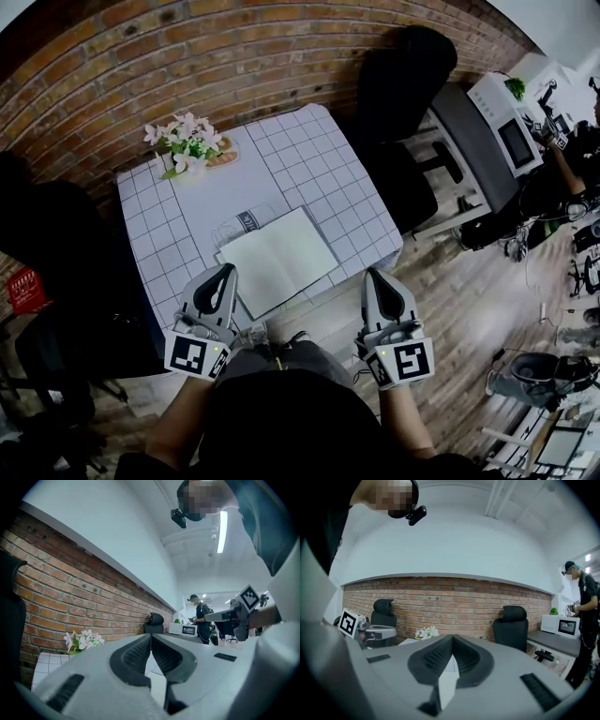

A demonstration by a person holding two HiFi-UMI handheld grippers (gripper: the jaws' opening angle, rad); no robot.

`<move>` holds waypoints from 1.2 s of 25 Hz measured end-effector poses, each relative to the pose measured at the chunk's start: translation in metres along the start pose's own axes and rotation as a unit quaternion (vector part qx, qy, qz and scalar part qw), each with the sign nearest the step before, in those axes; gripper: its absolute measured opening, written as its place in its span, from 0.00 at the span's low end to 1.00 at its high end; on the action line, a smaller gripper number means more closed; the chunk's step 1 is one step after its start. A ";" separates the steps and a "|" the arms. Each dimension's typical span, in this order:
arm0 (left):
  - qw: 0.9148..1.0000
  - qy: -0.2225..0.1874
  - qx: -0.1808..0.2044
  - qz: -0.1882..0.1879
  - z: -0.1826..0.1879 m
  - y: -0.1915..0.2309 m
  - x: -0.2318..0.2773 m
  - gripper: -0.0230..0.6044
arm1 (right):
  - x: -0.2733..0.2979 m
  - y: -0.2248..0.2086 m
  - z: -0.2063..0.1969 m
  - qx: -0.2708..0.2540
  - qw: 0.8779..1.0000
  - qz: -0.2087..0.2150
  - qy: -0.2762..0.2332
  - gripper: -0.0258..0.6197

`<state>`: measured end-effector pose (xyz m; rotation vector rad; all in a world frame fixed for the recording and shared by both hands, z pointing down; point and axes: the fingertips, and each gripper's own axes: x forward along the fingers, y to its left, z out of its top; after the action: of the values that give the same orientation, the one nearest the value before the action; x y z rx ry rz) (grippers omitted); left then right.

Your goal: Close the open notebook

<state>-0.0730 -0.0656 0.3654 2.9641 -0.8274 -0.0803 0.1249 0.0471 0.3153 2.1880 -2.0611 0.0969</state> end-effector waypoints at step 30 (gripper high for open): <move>0.967 0.171 -0.014 0.189 -0.137 0.033 -0.022 0.09 | 0.099 -0.043 -0.099 0.023 0.986 0.133 0.098 0.06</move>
<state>-0.0995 -0.0765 0.5055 2.6205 -1.2926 0.4204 0.1784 -0.0342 0.4241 1.8295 -2.2412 0.3725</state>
